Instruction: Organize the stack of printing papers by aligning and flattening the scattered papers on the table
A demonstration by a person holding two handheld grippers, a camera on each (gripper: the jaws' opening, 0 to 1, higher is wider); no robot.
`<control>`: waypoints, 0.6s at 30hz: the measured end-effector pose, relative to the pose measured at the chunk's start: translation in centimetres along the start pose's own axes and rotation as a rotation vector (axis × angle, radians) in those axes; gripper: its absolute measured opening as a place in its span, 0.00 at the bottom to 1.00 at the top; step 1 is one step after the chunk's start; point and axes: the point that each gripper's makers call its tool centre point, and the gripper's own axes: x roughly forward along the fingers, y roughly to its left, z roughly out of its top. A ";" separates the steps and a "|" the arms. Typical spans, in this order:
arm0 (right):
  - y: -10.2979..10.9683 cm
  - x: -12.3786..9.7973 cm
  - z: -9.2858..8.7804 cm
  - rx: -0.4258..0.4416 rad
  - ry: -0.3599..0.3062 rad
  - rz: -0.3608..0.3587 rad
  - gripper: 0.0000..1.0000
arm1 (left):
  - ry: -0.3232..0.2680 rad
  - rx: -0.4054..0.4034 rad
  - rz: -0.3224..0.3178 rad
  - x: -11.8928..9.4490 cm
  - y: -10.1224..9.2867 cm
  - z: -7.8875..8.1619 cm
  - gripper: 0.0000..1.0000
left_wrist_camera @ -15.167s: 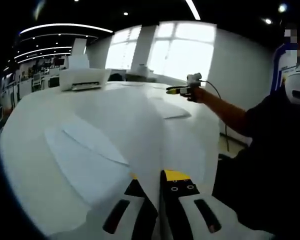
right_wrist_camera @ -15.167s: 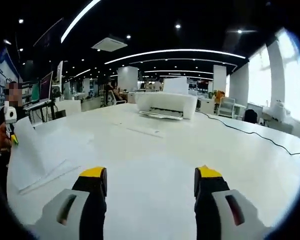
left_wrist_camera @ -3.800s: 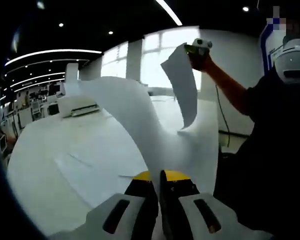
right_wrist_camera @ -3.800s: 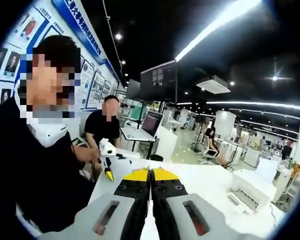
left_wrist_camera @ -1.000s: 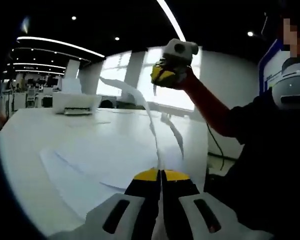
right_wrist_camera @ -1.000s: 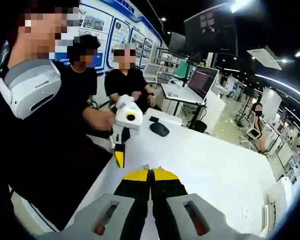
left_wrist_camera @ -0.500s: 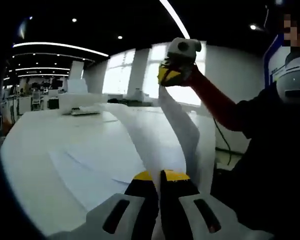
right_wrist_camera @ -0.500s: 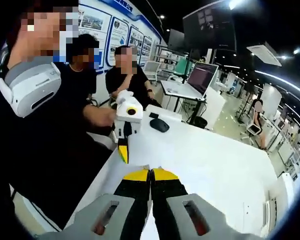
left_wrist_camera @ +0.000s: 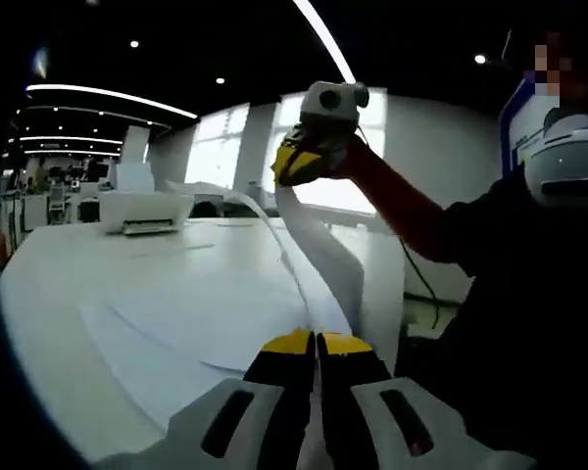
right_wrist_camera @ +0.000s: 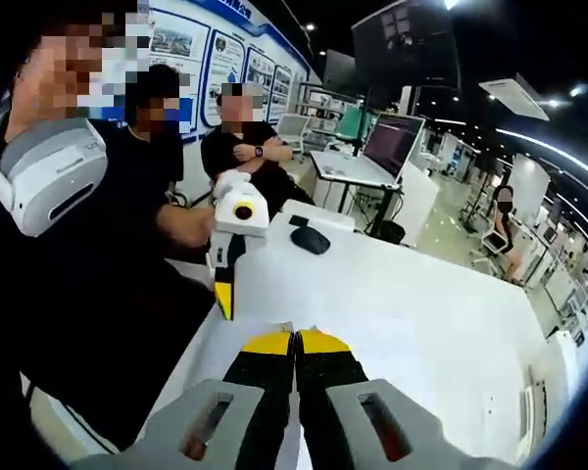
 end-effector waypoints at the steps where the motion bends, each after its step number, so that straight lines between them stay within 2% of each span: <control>1: 0.2 0.1 0.0 -0.005 0.002 0.007 0.00 | 0.001 0.001 -0.003 0.0 0.0 0.0 0.07; 5: 0.6 0.6 -0.1 -0.019 0.018 0.023 0.00 | -0.014 -0.002 0.006 -0.1 0.2 0.4 0.06; 7: 0.7 0.7 -0.2 -0.019 0.022 0.027 0.00 | -0.048 -0.029 0.014 -0.3 0.5 1.0 0.06; 8: 0.7 0.7 -0.2 -0.016 0.021 0.028 0.00 | -0.088 -0.067 0.016 -0.5 0.7 1.5 0.06; 12: 0.6 1.3 -0.7 0.003 0.031 0.031 0.00 | -0.176 -0.144 0.023 -0.9 1.4 2.6 0.06; 15: 0.6 1.7 -0.8 0.012 0.041 0.037 0.00 | -0.178 -0.149 0.037 -0.2 1.0 2.4 0.06; 18: 1.5 1.4 0.2 0.025 0.010 0.066 0.00 | -0.165 -0.138 0.059 -0.3 1.3 2.2 0.06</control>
